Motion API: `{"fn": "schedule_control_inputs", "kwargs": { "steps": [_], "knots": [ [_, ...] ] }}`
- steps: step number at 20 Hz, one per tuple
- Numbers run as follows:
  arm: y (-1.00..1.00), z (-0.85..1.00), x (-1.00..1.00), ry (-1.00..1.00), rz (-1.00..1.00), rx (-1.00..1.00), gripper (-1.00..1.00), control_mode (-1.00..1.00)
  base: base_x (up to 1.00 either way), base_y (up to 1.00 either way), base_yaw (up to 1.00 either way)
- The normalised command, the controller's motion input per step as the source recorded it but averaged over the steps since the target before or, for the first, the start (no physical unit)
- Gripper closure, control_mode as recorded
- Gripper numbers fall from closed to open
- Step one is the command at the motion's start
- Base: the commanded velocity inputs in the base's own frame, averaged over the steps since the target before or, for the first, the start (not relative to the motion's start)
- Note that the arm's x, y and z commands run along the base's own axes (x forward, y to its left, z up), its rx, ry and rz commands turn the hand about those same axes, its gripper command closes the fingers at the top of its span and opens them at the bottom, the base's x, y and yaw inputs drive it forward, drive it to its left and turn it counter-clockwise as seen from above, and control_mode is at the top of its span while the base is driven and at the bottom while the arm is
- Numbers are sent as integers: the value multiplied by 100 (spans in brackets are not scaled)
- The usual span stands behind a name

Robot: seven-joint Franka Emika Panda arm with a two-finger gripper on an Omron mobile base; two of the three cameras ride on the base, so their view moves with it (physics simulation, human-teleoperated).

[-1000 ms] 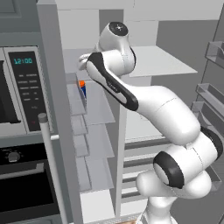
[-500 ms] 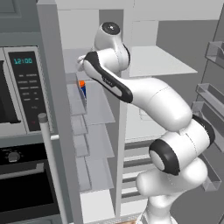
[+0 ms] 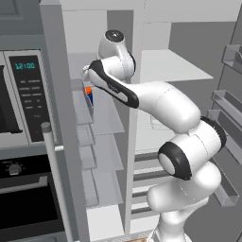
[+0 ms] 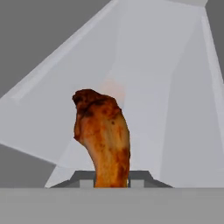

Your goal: There's a chicken drumstick in the fridge that needs to be moved to the freezer for freezing. Pick up the chicken drumstick from the fridge, place it on any shelf in the freezer, and close the fridge and freezer doors when done.

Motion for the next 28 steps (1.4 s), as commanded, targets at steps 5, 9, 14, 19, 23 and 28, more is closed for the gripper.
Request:
{"fn": "schedule_control_inputs", "kwargs": {
  "steps": [5,9,14,19,23,28],
  "knots": [
    [5,-14,45,6,0,-1,100,-100,0,0,0],
    [29,-25,41,3,0,-6,100,-100,0,0,0],
    [17,-13,42,3,0,-2,100,-100,0,0,0],
    [10,-31,32,2,0,-3,100,-100,0,0,0],
    [7,-40,0,-1,0,-4,-100,-100,0,0,0],
    [0,-5,-3,0,0,0,-100,-100,0,0,0]
  ]
}}
